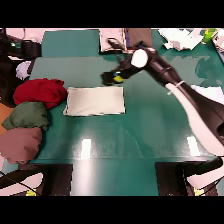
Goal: Fold the shirts.
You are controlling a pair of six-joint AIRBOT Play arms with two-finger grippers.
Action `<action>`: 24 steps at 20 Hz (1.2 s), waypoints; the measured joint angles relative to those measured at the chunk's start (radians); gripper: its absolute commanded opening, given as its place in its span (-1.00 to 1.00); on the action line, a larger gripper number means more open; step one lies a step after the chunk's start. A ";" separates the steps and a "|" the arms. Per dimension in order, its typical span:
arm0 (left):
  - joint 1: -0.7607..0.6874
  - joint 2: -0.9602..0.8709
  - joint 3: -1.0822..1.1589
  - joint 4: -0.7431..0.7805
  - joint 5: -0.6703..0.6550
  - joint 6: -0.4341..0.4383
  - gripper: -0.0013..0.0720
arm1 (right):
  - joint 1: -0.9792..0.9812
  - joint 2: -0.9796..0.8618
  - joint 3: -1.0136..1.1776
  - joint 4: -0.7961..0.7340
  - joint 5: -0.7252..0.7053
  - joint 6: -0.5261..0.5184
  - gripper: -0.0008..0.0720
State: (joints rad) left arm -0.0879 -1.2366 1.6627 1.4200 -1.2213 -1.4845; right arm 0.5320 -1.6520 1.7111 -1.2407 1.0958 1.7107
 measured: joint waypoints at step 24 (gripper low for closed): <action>-0.190 -0.095 -0.004 -0.011 0.009 0.026 -0.90 | -0.050 -0.114 -0.258 0.111 -0.163 0.184 -0.93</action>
State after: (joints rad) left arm -0.2783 -1.3315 1.6588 1.4090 -1.2121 -1.4582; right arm 0.4820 -1.7660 1.4532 -1.1301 0.9329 1.8950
